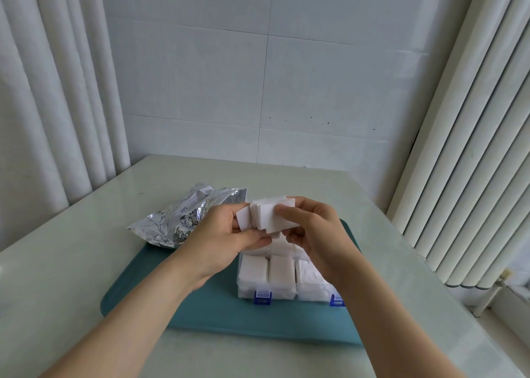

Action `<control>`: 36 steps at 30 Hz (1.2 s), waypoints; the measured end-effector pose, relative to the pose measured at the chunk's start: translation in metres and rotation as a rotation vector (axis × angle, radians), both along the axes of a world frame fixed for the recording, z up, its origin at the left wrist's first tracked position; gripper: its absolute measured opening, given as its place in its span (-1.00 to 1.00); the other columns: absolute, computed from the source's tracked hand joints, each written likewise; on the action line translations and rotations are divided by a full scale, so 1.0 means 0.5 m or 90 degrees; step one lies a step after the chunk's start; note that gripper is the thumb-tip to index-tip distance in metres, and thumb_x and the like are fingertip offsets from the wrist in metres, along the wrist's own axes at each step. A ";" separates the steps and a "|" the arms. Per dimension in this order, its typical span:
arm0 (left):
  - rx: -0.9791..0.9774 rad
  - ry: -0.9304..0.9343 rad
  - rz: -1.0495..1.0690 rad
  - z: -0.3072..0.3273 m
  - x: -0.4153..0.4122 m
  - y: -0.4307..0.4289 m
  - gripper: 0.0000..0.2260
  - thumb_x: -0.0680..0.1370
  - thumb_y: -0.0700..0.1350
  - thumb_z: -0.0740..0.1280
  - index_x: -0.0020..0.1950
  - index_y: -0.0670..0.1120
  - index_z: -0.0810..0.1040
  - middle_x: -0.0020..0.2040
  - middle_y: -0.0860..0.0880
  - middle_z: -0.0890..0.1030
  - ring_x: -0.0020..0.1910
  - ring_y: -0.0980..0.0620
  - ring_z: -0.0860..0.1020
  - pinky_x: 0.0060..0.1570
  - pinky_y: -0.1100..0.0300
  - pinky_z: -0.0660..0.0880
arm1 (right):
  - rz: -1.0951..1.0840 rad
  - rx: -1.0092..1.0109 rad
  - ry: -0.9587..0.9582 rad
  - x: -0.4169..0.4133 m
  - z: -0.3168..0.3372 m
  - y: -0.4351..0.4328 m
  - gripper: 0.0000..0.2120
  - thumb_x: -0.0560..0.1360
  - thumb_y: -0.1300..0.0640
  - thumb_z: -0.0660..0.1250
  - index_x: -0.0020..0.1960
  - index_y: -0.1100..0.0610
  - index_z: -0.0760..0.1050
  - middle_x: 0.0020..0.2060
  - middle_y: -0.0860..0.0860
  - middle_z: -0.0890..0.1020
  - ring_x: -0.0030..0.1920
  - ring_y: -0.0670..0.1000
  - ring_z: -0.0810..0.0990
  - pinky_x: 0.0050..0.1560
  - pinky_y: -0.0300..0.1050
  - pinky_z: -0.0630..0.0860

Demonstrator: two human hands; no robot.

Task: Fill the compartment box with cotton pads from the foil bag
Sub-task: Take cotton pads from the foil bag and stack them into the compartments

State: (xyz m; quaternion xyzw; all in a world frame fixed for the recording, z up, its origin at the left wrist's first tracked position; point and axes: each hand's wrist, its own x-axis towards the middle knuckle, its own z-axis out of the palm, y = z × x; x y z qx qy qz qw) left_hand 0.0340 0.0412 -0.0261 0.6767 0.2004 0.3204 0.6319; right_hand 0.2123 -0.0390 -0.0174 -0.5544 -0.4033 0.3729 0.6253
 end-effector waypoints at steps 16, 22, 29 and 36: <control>-0.261 -0.143 0.098 0.010 0.009 0.005 -0.73 0.71 -0.32 0.19 0.12 -0.25 0.71 0.04 -0.17 0.76 -0.05 0.01 0.74 -0.03 0.11 0.71 | 0.088 0.004 0.016 -0.008 0.004 -0.008 -0.86 0.54 0.23 0.50 0.06 0.26 0.71 -0.13 0.16 0.71 -0.17 0.05 0.63 -0.06 -0.08 0.54; -0.351 -0.205 0.074 0.018 0.008 -0.004 -0.73 0.74 -0.25 0.15 0.24 -0.30 0.62 0.14 -0.27 0.73 0.12 -0.15 0.74 0.05 0.01 0.71 | 0.012 0.037 -0.004 -0.016 0.004 -0.006 -0.84 0.52 0.18 0.54 0.08 0.19 0.70 -0.06 0.16 0.76 -0.09 0.06 0.73 0.02 -0.02 0.60; -0.315 -0.188 0.066 0.024 0.005 -0.007 -0.73 0.75 -0.24 0.15 0.29 -0.30 0.59 0.19 -0.27 0.72 0.18 -0.21 0.71 0.13 -0.03 0.69 | -0.029 0.030 -0.071 -0.018 0.005 -0.007 -0.70 0.49 0.13 0.59 0.19 0.11 0.65 -0.05 0.10 0.76 -0.09 0.12 0.78 -0.02 -0.04 0.66; -0.257 -0.158 0.060 0.020 0.004 -0.006 -0.67 0.79 -0.14 0.10 0.32 -0.30 0.57 0.21 -0.27 0.71 0.22 -0.22 0.70 0.30 -0.13 0.61 | -0.011 0.018 -0.126 -0.020 0.000 -0.004 -0.79 0.52 0.06 0.56 0.12 0.09 0.71 -0.03 0.03 0.77 0.01 0.11 0.74 0.08 -0.02 0.64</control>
